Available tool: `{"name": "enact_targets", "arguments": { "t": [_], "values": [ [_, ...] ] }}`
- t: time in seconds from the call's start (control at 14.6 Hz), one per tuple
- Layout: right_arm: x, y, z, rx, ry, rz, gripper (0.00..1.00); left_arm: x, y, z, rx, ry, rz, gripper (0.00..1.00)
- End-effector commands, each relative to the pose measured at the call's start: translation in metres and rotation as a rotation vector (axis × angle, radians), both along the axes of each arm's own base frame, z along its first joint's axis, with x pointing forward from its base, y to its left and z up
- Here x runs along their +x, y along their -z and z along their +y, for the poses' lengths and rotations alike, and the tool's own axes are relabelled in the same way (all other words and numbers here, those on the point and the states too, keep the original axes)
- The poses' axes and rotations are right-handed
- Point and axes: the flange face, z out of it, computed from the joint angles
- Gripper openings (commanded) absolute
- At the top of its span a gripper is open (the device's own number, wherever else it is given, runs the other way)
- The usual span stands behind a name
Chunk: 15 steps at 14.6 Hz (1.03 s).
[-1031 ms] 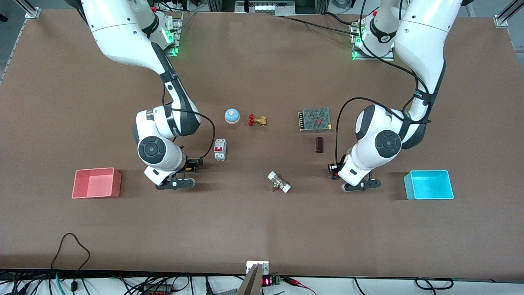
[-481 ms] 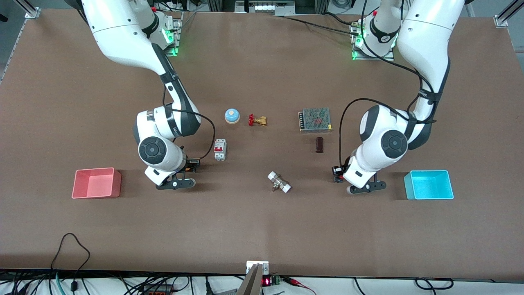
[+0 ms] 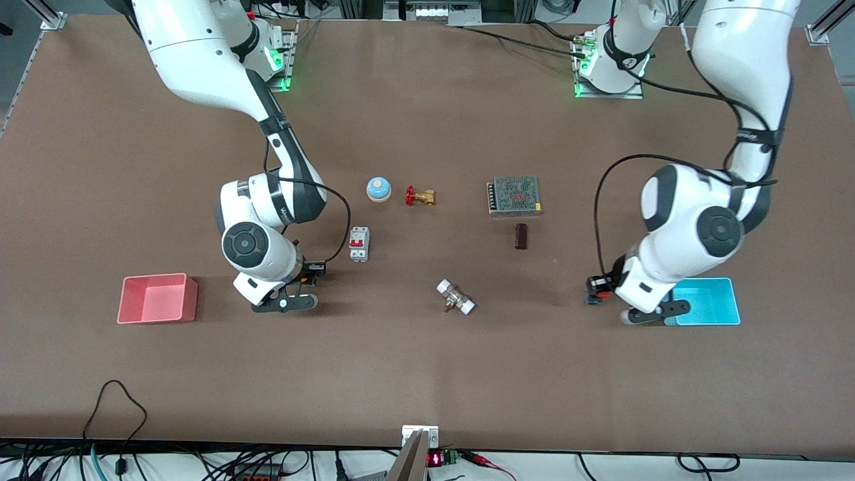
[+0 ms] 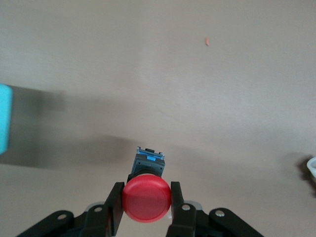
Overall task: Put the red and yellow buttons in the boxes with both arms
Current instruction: 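Carry the yellow button to the pink box while the left gripper carries red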
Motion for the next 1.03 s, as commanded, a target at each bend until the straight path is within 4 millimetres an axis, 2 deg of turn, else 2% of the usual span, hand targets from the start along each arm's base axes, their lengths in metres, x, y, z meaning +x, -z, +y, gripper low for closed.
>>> {"name": "enact_targets", "arguments": {
  "t": [0.0,0.07,0.27,0.34,0.48,0.55,0.69,0.82,0.96],
  "values": [
    [0.014,-0.034,-0.018,0.020,0.016,-0.040,0.23,0.001,-0.021,0.039,-0.002,0.037,-0.014,0.26],
    [0.019,-0.045,-0.031,0.017,0.030,-0.057,0.23,0.005,-0.027,0.056,-0.001,0.049,-0.028,0.26],
    [0.038,-0.058,-0.100,-0.030,0.104,-0.088,0.23,0.009,-0.035,0.104,0.001,0.103,-0.026,0.26],
    [0.042,-0.069,-0.123,-0.043,0.108,-0.096,0.23,0.009,-0.036,0.118,0.002,0.116,-0.030,0.26],
    [0.042,-0.069,-0.171,-0.065,0.122,-0.035,0.23,0.007,-0.035,0.153,0.006,0.147,-0.038,0.26],
    [0.049,-0.086,-0.189,-0.063,0.105,-0.033,0.23,0.006,-0.034,0.165,0.008,0.166,-0.041,0.26],
    [0.054,-0.100,-0.222,-0.060,0.106,0.003,0.23,0.004,-0.028,0.190,0.009,0.196,-0.040,0.26],
    [0.054,-0.101,-0.247,-0.058,0.089,0.013,0.23,0.001,-0.016,0.212,0.009,0.237,-0.035,0.26],
    [0.054,-0.098,-0.274,-0.057,0.080,0.016,0.23,0.000,-0.007,0.220,0.012,0.260,-0.033,0.26]
  ]
}}
